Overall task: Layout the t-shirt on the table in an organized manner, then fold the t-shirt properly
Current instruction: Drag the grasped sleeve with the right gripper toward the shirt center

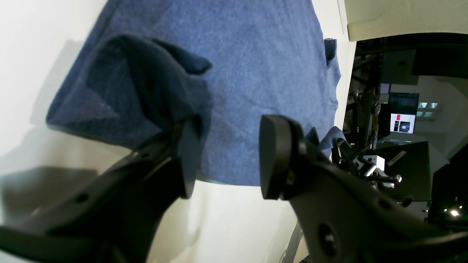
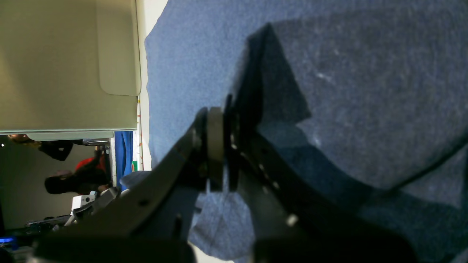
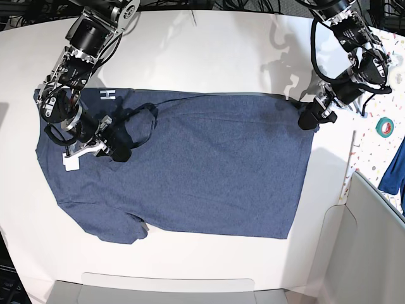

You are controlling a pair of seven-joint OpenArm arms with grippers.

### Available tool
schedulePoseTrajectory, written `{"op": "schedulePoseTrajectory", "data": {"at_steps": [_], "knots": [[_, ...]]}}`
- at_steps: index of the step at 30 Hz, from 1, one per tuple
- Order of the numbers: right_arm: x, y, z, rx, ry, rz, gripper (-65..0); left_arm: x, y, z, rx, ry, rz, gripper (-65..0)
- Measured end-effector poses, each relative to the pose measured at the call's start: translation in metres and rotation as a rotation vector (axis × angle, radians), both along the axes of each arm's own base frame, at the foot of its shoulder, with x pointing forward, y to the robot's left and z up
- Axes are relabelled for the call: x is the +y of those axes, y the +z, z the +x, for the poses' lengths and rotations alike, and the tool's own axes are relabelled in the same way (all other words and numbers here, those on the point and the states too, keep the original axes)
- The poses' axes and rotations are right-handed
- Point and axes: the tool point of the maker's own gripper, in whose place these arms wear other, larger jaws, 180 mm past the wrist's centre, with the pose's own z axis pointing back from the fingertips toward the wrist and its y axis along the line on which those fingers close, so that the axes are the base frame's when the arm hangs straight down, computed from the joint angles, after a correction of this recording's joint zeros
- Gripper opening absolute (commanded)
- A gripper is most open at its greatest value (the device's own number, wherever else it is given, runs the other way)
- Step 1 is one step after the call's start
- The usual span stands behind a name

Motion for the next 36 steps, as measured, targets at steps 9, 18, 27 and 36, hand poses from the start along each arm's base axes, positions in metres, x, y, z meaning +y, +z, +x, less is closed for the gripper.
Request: {"op": "schedulePoseTrajectory", "data": {"at_steps": [9, 18, 27, 36], "knots": [[0.000, 0.003, 0.003, -0.009, 0.000, 0.001, -51.5, 0.000, 0.000, 0.000, 0.000, 0.000, 0.000, -38.5], [0.000, 0.004, 0.004, -0.013, 0.001, 0.003, -15.0, 0.000, 0.000, 0.000, 0.000, 0.000, 0.000, -38.5], [-0.007, 0.021, 0.008, -0.063, -0.002, -0.031, -14.6, 0.009, 0.004, 0.002, -0.011, 0.016, 0.012, -38.4], [-0.025, 0.039, 0.000, -0.116, -0.019, -0.119, -14.6, 0.034, 0.009, -0.002, -0.022, 0.097, 0.022, -38.6]]}}
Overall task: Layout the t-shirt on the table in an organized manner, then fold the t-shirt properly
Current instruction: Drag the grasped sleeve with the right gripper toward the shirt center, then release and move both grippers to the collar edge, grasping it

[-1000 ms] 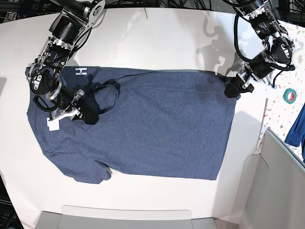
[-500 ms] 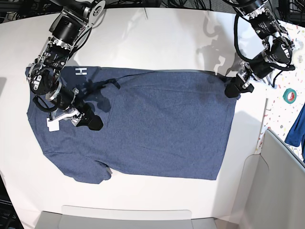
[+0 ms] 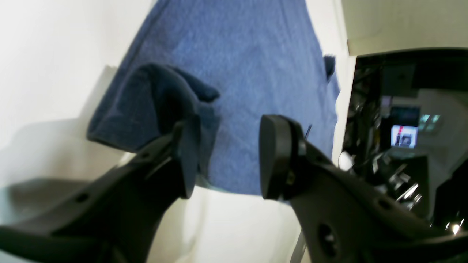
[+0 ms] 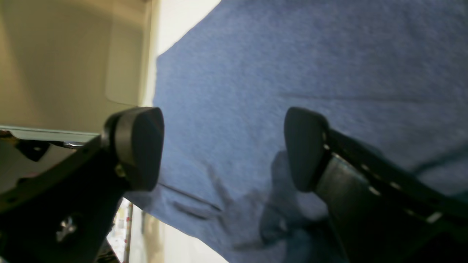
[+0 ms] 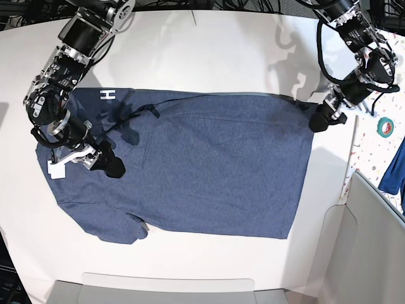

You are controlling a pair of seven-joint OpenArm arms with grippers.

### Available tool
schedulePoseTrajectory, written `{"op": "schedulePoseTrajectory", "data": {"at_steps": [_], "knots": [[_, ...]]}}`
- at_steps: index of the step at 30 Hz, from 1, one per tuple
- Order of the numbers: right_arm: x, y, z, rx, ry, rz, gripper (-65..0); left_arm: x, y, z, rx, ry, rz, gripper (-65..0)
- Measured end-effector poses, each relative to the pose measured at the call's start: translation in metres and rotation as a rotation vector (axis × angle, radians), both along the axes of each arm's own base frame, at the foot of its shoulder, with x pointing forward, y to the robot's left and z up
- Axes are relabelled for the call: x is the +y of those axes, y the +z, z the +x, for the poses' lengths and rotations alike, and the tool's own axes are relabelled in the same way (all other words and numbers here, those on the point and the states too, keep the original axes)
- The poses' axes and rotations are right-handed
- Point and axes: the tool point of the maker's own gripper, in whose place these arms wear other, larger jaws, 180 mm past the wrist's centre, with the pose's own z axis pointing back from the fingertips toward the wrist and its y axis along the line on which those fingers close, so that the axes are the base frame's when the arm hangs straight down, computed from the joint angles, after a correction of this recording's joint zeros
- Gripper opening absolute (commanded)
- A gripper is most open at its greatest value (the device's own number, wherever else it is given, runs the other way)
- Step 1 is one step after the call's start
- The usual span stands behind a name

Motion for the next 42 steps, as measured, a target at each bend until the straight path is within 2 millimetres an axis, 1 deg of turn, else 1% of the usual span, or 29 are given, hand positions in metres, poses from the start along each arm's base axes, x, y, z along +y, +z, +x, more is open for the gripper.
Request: {"op": "schedulePoseTrajectory", "data": {"at_steps": [1, 3, 4, 6, 8, 9, 10, 11, 12, 13, 14, 16, 18, 20, 21, 23, 26, 28, 31, 34, 37, 40, 42], "knots": [[-0.005, 0.001, -0.003, -0.002, -0.006, -0.023, -14.6, 0.010, 0.003, -0.003, -0.007, 0.031, 0.009, -38.8], [-0.015, 0.005, -0.009, -0.010, -0.012, -0.076, -14.6, 0.026, 0.014, -0.008, -0.032, 0.082, 0.045, -41.3], [-0.019, 0.010, -0.012, -0.024, -0.015, -0.100, -14.6, 0.034, 0.024, -0.010, -0.051, 0.102, 0.076, -43.9], [-0.027, 0.017, -0.018, -0.039, -0.016, -0.151, -14.6, 0.039, 0.045, -0.011, -0.096, 0.111, 0.149, -49.4], [-0.036, 0.025, -0.022, -0.055, -0.020, -0.210, -14.6, 0.035, 0.071, -0.006, -0.167, 0.080, 0.218, -55.9], [-0.042, 0.029, -0.025, -0.057, -0.027, -0.263, -14.7, 0.031, 0.080, -0.003, -0.187, 0.061, 0.249, -58.9], [-0.046, 0.034, -0.027, -0.068, -0.037, -0.300, -14.7, 0.022, 0.088, 0.002, -0.215, 0.029, 0.261, -61.4], [-0.052, 0.040, -0.028, -0.076, -0.057, -0.361, -15.0, 0.013, 0.089, 0.006, -0.222, -0.007, 0.263, -63.7], [-0.057, 0.046, -0.030, -0.087, -0.077, -0.419, -16.4, 0.003, 0.083, 0.010, -0.203, -0.050, 0.270, -64.6], [-0.061, 0.049, -0.032, -0.090, -0.094, -0.482, -19.2, -0.010, 0.074, 0.013, -0.170, -0.102, 0.286, -64.6], [-0.064, 0.049, -0.034, -0.078, -0.101, -0.558, -23.8, -0.024, 0.062, 0.015, -0.125, -0.161, 0.312, -64.7], [-0.065, 0.041, -0.036, -0.049, -0.085, -0.680, -37.0, -0.066, 0.044, 0.018, -0.082, -0.331, 0.354, -64.8], [-0.066, 0.031, -0.038, -0.020, -0.072, -0.779, -50.4, -0.095, 0.032, 0.023, -0.081, -0.439, 0.433, -64.8], [-0.064, 0.022, -0.039, -0.006, -0.055, -0.849, -65.0, -0.115, 0.017, 0.022, -0.065, -0.540, 0.539, -64.8], [-0.062, 0.020, -0.039, -0.012, -0.058, -0.871, -65.0, -0.119, 0.010, 0.021, -0.058, -0.576, 0.598, -64.8], [-0.061, 0.010, -0.042, 0.009, -0.056, -0.939, -65.0, -0.117, -0.005, 0.019, -0.026, -0.617, 0.736, -64.8], [-0.061, -0.007, -0.046, 0.049, -0.026, -1.028, -65.0, -0.103, -0.018, 0.017, 0.020, -0.605, 0.889, -64.6], [-0.068, -0.008, -0.046, 0.052, -0.034, -1.094, -65.0, -0.098, -0.023, 0.017, 0.038, -0.579, 0.950, -64.6], [-0.071, -0.018, -0.050, 0.086, -0.013, -1.152, -65.0, -0.095, -0.036, 0.012, 0.079, -0.595, 0.963, -64.6], [-0.075, -0.028, -0.055, 0.123, -0.001, -1.181, -65.0, -0.088, -0.054, 0.008, 0.137, -0.601, 0.957, -64.6], [-0.078, -0.039, -0.059, 0.159, 0.015, -1.189, -65.0, -0.082, -0.066, 0.009, 0.144, -0.584, 0.958, -64.6], [-0.082, -0.055, -0.064, 0.205, 0.035, -1.182, -65.0, -0.080, -0.074, 0.016, 0.125, -0.559, 0.944, -64.6], [-0.082, -0.070, -0.068, 0.244, 0.055, -1.170, -65.0, -0.076, -0.080, 0.020, 0.117, -0.537, 0.936, -64.6]]}}
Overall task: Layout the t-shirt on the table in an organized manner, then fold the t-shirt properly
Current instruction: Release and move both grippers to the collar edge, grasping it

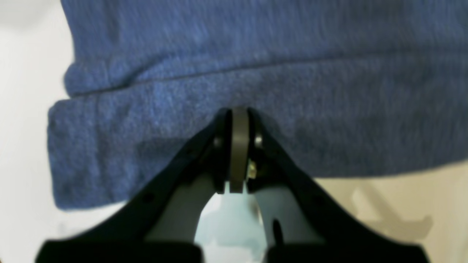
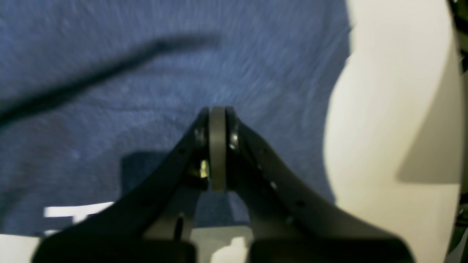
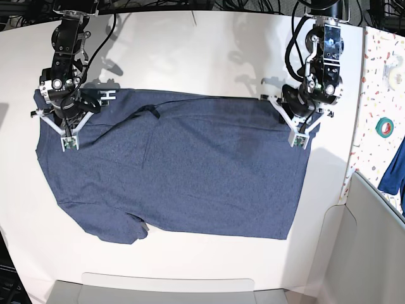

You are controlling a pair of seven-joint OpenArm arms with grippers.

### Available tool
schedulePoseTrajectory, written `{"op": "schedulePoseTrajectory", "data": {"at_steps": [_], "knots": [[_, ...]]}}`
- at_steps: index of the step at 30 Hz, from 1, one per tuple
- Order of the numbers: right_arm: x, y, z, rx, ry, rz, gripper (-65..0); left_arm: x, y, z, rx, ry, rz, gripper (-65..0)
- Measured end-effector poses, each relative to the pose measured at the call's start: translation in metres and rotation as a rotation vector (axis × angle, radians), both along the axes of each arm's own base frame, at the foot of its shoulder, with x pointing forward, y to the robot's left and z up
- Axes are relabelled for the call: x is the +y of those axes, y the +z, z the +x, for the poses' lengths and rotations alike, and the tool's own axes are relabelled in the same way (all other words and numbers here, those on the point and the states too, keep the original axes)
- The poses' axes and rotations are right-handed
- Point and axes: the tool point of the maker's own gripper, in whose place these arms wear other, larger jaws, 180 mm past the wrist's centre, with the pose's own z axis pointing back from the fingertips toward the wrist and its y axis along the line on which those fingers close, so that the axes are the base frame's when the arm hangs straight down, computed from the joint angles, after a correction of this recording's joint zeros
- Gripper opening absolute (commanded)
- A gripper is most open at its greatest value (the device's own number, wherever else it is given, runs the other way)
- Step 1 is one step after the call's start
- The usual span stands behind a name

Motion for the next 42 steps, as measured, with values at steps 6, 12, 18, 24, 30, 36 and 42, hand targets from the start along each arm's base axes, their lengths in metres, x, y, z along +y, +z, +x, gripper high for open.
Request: {"op": "schedulePoseTrajectory", "data": {"at_steps": [6, 12, 18, 24, 30, 36, 42], "knots": [[-0.002, -0.020, -0.004, 0.003, 0.020, 0.009, -65.0, 0.002, -0.005, 0.000, -0.015, 0.010, -0.006, -64.6], [-0.005, -0.023, -0.009, 0.003, 0.029, 0.002, -65.0, 0.002, -0.009, -0.006, -0.004, 0.011, -0.007, -64.6], [-0.009, -0.027, -0.022, 0.009, 0.043, -0.010, -65.0, -0.001, -0.011, -0.022, 0.010, 0.001, -0.005, -64.7], [-0.009, -0.028, -0.040, 0.025, 0.051, -0.033, -65.0, -0.005, -0.007, -0.045, 0.022, -0.017, 0.003, -64.7], [-0.013, -0.025, -0.058, 0.056, 0.064, -0.058, -65.0, -0.008, -0.012, -0.072, 0.051, -0.025, 0.001, -64.7], [-0.014, -0.023, -0.072, 0.081, 0.071, -0.081, -65.0, -0.003, -0.007, -0.102, 0.080, -0.007, -0.007, -64.7], [-0.013, -0.023, -0.079, 0.095, 0.073, -0.083, -65.0, 0.012, -0.004, -0.124, 0.111, 0.030, 0.013, -64.8]]}}
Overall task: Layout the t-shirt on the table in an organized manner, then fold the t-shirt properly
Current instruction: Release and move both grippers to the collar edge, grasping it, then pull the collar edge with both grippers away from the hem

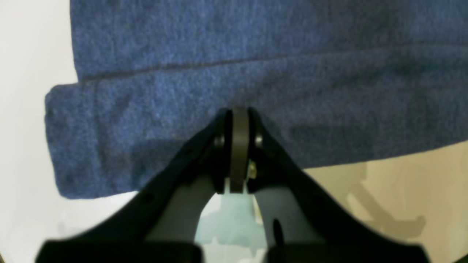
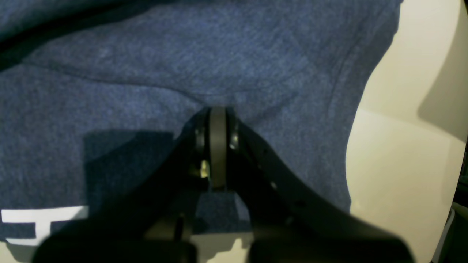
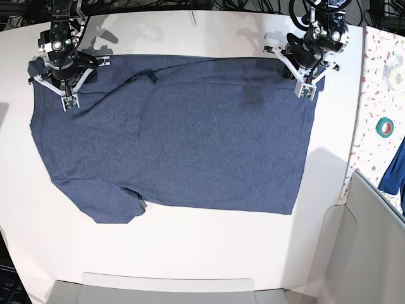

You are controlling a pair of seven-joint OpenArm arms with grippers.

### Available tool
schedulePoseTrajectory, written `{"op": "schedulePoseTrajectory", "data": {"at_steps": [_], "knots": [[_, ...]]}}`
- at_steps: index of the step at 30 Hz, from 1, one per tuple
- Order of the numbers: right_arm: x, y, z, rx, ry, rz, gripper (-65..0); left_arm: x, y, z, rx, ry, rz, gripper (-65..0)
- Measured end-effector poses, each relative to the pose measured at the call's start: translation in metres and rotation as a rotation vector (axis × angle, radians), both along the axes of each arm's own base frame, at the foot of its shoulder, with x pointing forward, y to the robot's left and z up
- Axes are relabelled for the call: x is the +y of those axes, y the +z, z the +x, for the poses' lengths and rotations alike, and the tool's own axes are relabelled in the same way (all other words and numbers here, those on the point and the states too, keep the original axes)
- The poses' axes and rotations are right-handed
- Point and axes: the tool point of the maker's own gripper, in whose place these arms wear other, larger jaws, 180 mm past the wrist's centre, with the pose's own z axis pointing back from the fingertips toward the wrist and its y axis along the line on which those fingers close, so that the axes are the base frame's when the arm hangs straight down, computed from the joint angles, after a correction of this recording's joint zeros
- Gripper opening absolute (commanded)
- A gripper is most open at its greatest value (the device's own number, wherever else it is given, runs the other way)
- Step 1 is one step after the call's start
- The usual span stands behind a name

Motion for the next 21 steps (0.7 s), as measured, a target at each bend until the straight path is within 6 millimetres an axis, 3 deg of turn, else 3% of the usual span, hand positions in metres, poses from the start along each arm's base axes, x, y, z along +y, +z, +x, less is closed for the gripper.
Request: {"op": "schedulePoseTrajectory", "data": {"at_steps": [5, 9, 13, 21], "knots": [[0.002, 0.000, -0.003, 0.005, 0.010, 0.001, -65.0, 0.006, -0.002, -0.013, 0.015, 0.017, 0.002, -64.8], [0.020, -0.001, -0.006, 0.020, 0.068, -0.001, -65.0, 0.004, -0.005, -0.023, 0.028, 0.023, -0.004, -64.8], [0.035, -0.002, -0.006, 0.031, 0.110, 0.003, -65.0, -0.001, -0.006, -0.024, 0.018, 0.056, -0.014, -64.8], [0.043, -0.003, -0.009, 0.025, 0.136, 0.017, -65.0, -0.002, -0.008, -0.033, 0.029, 0.058, -0.020, -64.8]]}}
